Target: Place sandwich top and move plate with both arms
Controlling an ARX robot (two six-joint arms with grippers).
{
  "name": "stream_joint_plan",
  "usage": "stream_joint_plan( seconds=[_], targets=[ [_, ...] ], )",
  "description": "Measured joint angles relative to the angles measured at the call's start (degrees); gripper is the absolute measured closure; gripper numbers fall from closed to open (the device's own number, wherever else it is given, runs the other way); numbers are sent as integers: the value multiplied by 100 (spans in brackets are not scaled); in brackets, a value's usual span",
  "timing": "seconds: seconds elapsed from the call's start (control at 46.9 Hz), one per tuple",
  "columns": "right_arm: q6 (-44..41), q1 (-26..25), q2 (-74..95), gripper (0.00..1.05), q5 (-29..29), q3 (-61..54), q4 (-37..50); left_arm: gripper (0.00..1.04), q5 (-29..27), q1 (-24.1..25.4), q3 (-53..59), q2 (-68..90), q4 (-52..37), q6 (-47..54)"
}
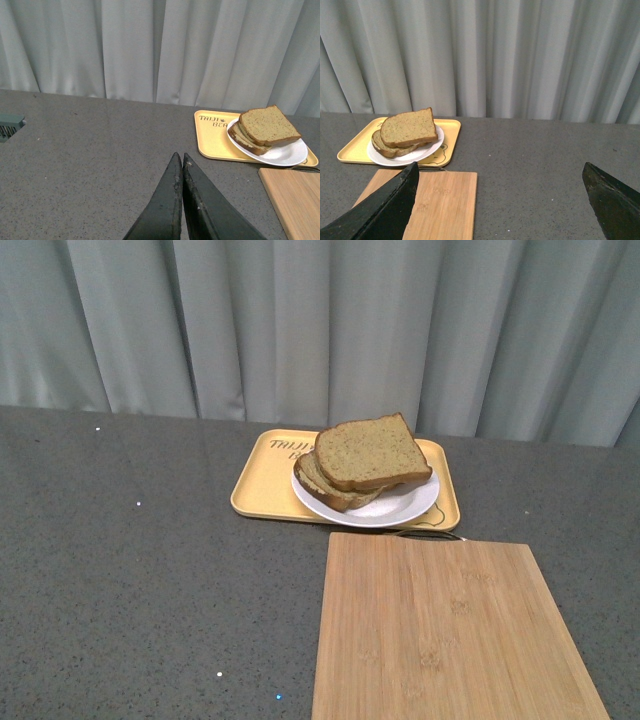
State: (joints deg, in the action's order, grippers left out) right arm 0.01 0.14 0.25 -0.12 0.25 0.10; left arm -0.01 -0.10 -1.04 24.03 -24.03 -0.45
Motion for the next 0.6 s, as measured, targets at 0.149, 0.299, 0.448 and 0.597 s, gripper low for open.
stream_joint_plan(
  seconds=[0.149,0.299,0.448,0.597],
  targets=[
    [0,0,0,9,0,2,0,101,0,0,0,-428,411,0],
    [0,-2,0,9,0,2,0,101,0,0,0,-715,684,0],
    [0,-2,0,9,0,2,0,101,0,0,0,-946,922,0],
    [0,-2,0,9,0,2,0,101,0,0,2,-1220,1198,0]
  ],
)
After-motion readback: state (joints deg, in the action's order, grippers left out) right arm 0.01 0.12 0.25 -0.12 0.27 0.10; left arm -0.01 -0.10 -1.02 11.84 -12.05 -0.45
